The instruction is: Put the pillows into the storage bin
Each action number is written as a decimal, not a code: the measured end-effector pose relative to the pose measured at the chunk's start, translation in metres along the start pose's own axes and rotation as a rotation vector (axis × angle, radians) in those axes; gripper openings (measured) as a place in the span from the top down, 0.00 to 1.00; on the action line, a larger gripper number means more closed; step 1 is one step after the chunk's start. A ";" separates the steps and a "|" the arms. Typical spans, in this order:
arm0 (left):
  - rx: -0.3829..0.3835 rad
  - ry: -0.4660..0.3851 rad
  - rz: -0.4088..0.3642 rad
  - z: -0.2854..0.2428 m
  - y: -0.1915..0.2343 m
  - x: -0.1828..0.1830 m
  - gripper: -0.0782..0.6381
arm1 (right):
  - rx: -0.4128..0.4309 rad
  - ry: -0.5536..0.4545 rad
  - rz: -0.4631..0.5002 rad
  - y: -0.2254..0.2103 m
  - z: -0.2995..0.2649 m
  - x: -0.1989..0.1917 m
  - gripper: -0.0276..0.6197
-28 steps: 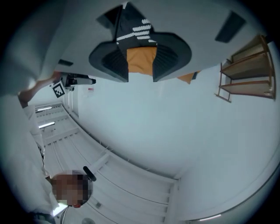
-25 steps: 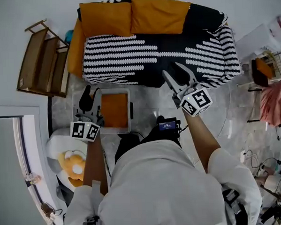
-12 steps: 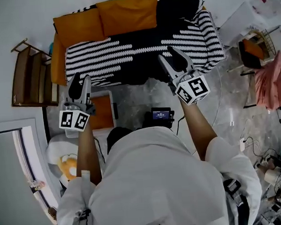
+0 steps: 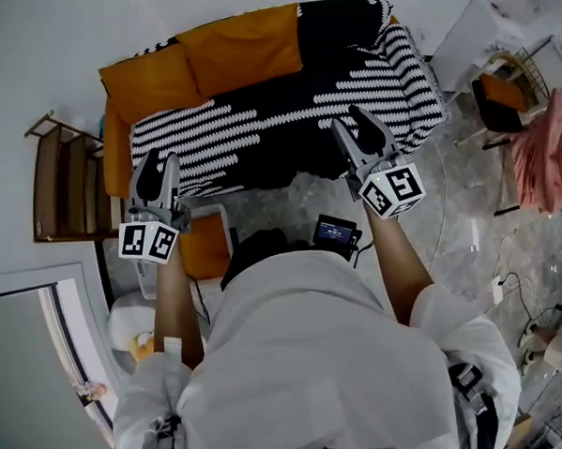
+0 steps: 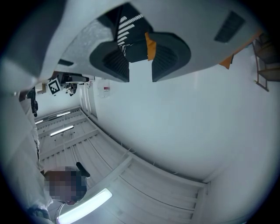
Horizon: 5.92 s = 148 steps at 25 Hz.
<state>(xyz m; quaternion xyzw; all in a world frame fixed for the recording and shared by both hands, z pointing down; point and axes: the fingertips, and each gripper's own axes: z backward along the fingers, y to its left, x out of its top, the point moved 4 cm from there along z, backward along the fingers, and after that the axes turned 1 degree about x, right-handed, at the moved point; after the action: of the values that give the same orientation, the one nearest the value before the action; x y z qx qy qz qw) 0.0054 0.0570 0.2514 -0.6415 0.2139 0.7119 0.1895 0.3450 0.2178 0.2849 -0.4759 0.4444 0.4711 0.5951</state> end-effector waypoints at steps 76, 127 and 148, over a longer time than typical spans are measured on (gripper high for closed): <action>0.221 0.642 0.176 -0.458 0.410 -0.466 0.71 | 0.178 0.597 -0.271 -0.410 -0.517 -0.499 0.82; 1.213 0.344 0.085 0.386 0.154 -0.010 0.78 | 1.128 0.731 -0.413 0.334 -0.321 -0.220 0.91; 1.140 0.791 0.169 0.526 0.337 -0.083 0.78 | 0.822 1.255 -0.698 0.505 -0.281 -0.427 0.91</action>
<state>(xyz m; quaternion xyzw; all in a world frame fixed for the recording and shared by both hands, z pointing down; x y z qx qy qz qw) -0.6073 0.0640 0.3997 -0.6341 0.6561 0.2141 0.3487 -0.2431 -0.0659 0.5852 -0.5056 0.6575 -0.2940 0.4749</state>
